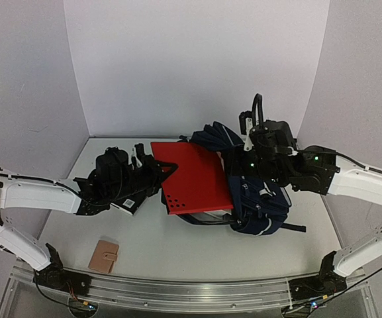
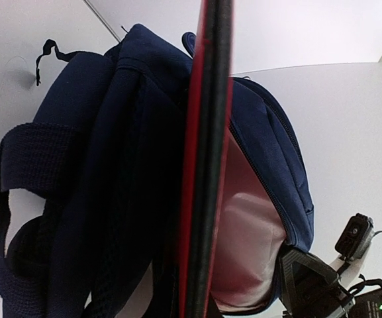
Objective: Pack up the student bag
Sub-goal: Place the files in the student bag.
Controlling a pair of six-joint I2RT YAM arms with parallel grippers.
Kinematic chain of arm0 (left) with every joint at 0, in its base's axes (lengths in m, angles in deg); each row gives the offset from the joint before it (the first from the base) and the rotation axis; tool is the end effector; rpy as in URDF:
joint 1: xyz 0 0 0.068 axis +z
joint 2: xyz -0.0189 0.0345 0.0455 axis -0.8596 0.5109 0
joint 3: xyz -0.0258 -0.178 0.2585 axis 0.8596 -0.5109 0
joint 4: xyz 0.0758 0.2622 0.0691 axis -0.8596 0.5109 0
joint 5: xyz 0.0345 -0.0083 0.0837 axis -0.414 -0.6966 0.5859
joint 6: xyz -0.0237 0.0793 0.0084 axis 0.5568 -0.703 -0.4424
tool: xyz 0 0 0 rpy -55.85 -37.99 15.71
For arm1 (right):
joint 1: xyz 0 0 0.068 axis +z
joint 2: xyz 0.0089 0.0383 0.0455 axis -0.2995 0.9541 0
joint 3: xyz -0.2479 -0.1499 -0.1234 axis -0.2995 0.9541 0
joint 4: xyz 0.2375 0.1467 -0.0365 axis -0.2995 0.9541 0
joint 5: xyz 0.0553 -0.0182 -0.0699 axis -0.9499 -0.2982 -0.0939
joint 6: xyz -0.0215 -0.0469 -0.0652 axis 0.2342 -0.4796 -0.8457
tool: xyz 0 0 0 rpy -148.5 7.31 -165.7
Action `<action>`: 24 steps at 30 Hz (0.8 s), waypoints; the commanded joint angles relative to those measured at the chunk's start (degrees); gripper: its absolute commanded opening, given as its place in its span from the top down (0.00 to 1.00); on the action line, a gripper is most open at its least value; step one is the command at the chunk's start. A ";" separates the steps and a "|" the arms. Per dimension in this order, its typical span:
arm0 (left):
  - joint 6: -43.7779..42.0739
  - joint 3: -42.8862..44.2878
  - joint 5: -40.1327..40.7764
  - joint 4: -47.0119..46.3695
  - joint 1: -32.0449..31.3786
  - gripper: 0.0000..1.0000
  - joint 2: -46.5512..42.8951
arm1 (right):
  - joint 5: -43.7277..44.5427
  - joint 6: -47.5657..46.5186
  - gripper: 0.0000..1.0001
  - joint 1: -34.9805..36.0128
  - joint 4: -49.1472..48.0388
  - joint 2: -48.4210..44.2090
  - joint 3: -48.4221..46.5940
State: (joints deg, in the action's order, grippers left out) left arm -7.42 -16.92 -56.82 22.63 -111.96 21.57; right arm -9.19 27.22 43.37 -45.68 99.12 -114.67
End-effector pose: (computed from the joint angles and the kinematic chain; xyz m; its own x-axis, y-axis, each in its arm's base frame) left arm 0.2158 -0.2829 0.2869 -0.7901 -0.5689 -0.2282 0.1107 0.2338 -0.9660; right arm 0.1916 0.2854 0.3923 -0.4910 0.0921 -0.8663 -0.4440 0.8291 0.3398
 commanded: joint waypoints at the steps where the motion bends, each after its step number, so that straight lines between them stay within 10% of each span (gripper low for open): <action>1: 2.42 7.15 5.51 -2.92 1.72 1.00 4.63 | -1.06 -0.87 1.00 1.46 -15.36 -0.31 -3.80; 19: -3.36 11.21 8.94 -7.63 -0.32 1.00 20.64 | -6.21 2.12 1.00 4.86 -21.65 7.86 -10.88; 24: -6.27 10.49 8.87 1.54 -0.21 0.78 16.54 | 2.28 3.98 1.00 4.81 -20.07 6.32 -8.13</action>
State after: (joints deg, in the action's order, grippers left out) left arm -10.36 -7.61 -52.00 18.98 -113.23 41.78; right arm -11.75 29.99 45.57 -51.47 110.04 -118.71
